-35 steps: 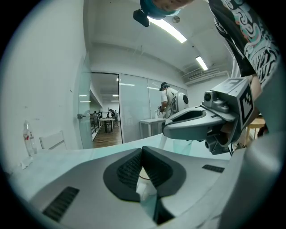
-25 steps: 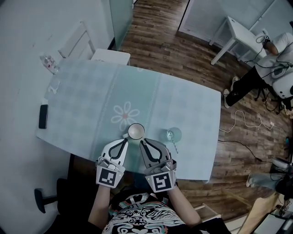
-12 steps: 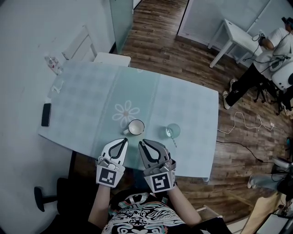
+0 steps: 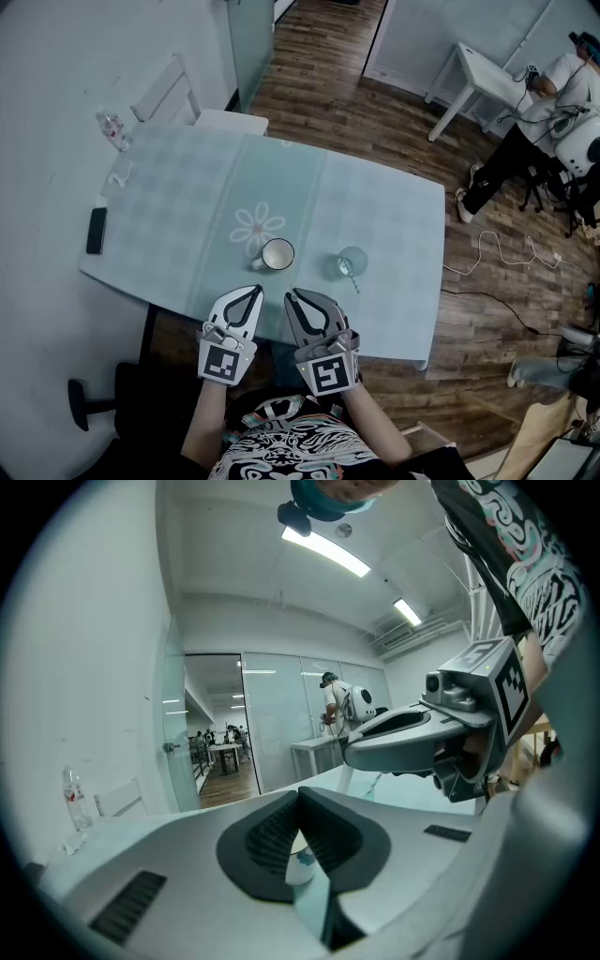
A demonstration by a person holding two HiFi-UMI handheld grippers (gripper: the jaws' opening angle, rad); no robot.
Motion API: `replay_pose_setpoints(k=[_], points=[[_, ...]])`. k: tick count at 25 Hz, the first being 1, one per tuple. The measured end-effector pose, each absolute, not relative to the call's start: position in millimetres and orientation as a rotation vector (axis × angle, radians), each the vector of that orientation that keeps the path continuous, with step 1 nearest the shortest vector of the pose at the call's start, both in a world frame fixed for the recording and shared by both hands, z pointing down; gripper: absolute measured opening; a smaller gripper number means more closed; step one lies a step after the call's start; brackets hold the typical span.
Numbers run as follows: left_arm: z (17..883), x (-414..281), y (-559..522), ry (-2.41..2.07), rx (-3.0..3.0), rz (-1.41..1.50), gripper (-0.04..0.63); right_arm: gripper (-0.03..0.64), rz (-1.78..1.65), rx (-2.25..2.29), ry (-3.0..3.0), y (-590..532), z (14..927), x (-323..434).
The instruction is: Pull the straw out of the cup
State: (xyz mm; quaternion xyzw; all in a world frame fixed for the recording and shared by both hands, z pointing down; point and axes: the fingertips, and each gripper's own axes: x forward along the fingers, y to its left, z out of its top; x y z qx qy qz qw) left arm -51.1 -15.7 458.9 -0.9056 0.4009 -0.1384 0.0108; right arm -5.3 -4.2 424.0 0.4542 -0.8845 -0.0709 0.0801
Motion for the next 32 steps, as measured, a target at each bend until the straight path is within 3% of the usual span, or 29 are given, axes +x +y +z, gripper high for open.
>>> replay_pose_setpoints(k=[32], points=[[488.2,-62.6,-18.6,1.308,-2.87,-0.483,0.009,0.064,0.427,1.43,-2.752,-15.5,491.6,14.5]])
